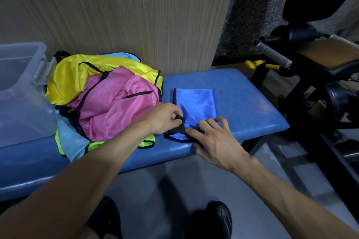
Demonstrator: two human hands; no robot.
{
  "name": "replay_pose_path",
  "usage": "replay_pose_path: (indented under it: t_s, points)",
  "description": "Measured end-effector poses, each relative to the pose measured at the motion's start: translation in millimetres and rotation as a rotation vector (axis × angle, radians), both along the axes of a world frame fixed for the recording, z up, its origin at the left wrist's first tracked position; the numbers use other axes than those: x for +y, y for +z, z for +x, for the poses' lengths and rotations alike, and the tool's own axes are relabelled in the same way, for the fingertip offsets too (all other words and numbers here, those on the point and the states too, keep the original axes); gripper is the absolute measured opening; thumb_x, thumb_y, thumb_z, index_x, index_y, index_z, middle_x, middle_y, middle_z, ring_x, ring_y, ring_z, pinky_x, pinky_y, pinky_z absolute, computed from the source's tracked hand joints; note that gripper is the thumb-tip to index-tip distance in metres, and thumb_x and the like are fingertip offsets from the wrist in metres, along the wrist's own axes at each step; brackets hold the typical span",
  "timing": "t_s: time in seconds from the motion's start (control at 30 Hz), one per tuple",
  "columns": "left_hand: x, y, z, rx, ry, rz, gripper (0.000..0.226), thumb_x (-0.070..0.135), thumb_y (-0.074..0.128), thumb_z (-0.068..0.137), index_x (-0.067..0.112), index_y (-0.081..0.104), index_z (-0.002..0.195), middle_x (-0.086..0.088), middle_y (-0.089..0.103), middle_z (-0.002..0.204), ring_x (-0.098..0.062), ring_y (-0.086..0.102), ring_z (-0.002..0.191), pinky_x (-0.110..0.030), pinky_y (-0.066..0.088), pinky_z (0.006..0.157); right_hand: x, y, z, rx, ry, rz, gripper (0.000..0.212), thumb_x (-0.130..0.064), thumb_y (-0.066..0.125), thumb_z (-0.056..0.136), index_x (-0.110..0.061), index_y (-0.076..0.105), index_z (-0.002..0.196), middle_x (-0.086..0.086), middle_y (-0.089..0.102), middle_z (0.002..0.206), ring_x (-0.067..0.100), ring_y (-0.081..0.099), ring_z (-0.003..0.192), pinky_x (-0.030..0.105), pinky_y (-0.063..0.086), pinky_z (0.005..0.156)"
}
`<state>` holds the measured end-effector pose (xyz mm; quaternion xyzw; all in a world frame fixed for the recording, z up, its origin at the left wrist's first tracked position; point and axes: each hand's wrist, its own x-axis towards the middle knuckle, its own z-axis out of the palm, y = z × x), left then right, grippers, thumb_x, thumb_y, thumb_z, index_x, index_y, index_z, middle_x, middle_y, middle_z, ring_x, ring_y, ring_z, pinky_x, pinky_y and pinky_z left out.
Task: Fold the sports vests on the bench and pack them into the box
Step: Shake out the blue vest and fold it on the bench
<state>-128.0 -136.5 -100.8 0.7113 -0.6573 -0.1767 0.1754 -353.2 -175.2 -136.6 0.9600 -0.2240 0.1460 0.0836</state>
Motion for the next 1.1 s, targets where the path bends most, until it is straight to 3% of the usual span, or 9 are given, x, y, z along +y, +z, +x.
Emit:
replay_pose_path:
  t_s: [0.17, 0.33, 0.43, 0.53, 0.63, 0.8, 0.93, 1.03, 1.1]
  points:
    - [8, -14, 1, 0.089, 0.026, -0.213, 0.028, 0.017, 0.081, 0.083, 0.023, 0.056, 0.094, 0.008, 0.053, 0.094, -0.010, 0.056, 0.076, -0.026, 0.049, 0.067, -5, -3, -5, -0.079, 0.032, -0.042, 0.049, -0.018, 0.062, 0.083, -0.025, 0.060, 0.132, -0.003, 0.051, 0.093, 0.022, 0.054, 0.085, 0.044, 0.039, 0.097]
    - [17, -28, 1, -0.049, -0.103, -0.400, 0.002, 0.024, 0.076, 0.091, 0.023, 0.075, 0.092, 0.014, 0.059, 0.094, -0.009, 0.054, 0.084, -0.036, 0.052, 0.075, -9, -8, -13, -0.134, 0.014, 0.005, 0.038, -0.019, 0.061, 0.083, -0.019, 0.064, 0.121, -0.006, 0.062, 0.100, 0.020, 0.061, 0.091, 0.040, 0.040, 0.095]
    - [26, -30, 7, -0.062, -0.156, -0.334, 0.035, 0.049, 0.054, 0.100, 0.023, 0.074, 0.110, 0.013, 0.054, 0.104, -0.010, 0.047, 0.095, -0.035, 0.048, 0.086, -11, -9, -17, -0.186, -0.001, 0.162, 0.034, -0.021, 0.060, 0.081, -0.022, 0.064, 0.115, -0.009, 0.063, 0.103, 0.017, 0.062, 0.090, 0.036, 0.040, 0.092]
    - [38, -29, 21, -0.119, -0.285, -0.126, 0.083, 0.083, 0.051, 0.083, 0.029, 0.051, 0.146, 0.017, 0.038, 0.129, -0.006, 0.038, 0.121, -0.022, 0.035, 0.105, -13, -9, -20, -0.255, -0.021, 0.322, 0.035, -0.020, 0.064, 0.080, -0.025, 0.064, 0.115, -0.012, 0.062, 0.106, 0.013, 0.062, 0.092, 0.032, 0.041, 0.090]
    - [42, -32, 32, -0.144, -0.338, -0.074, 0.082, 0.074, 0.058, 0.086, 0.033, 0.037, 0.154, 0.019, 0.029, 0.139, -0.005, 0.028, 0.131, -0.020, 0.026, 0.112, -11, -11, -21, -0.297, -0.044, 0.364, 0.034, -0.021, 0.063, 0.080, -0.025, 0.065, 0.114, -0.015, 0.062, 0.112, 0.012, 0.059, 0.097, 0.028, 0.040, 0.088]
    - [32, -36, 30, -0.061, -0.294, -0.182, 0.046, 0.030, 0.066, 0.096, 0.029, 0.056, 0.141, 0.018, 0.041, 0.128, -0.010, 0.040, 0.119, -0.020, 0.032, 0.105, -11, -3, -15, -0.376, -0.124, 0.500, 0.026, -0.026, 0.055, 0.088, -0.029, 0.065, 0.112, -0.019, 0.064, 0.100, 0.008, 0.060, 0.095, 0.032, 0.043, 0.090]
    - [34, -31, 24, 0.183, -0.158, -0.092, 0.026, 0.034, 0.061, 0.100, 0.012, 0.070, 0.110, 0.012, 0.054, 0.113, -0.012, 0.049, 0.107, -0.022, 0.039, 0.096, -23, 23, -25, -0.430, -0.194, 0.865, 0.018, -0.012, 0.064, 0.094, -0.026, 0.068, 0.104, -0.015, 0.068, 0.085, 0.005, 0.062, 0.078, 0.022, 0.047, 0.076]
    - [41, -24, 11, 0.417, -0.046, 0.028, 0.043, 0.036, 0.057, 0.102, 0.013, 0.045, 0.068, 0.009, 0.037, 0.066, -0.007, 0.036, 0.060, -0.029, 0.030, 0.057, -25, 32, -37, -0.386, -0.185, 1.152, 0.008, -0.010, 0.064, 0.098, -0.011, 0.066, 0.106, 0.003, 0.065, 0.083, 0.007, 0.054, 0.068, 0.019, 0.043, 0.063]
    - [39, -22, 4, 0.480, 0.061, 0.025, 0.048, 0.039, 0.054, 0.104, 0.022, 0.032, 0.065, 0.013, 0.025, 0.057, -0.007, 0.024, 0.051, -0.030, 0.020, 0.051, -27, 32, -38, -0.388, -0.208, 1.240, 0.017, -0.019, 0.066, 0.098, -0.007, 0.065, 0.109, 0.016, 0.071, 0.092, 0.011, 0.060, 0.078, 0.023, 0.048, 0.071]
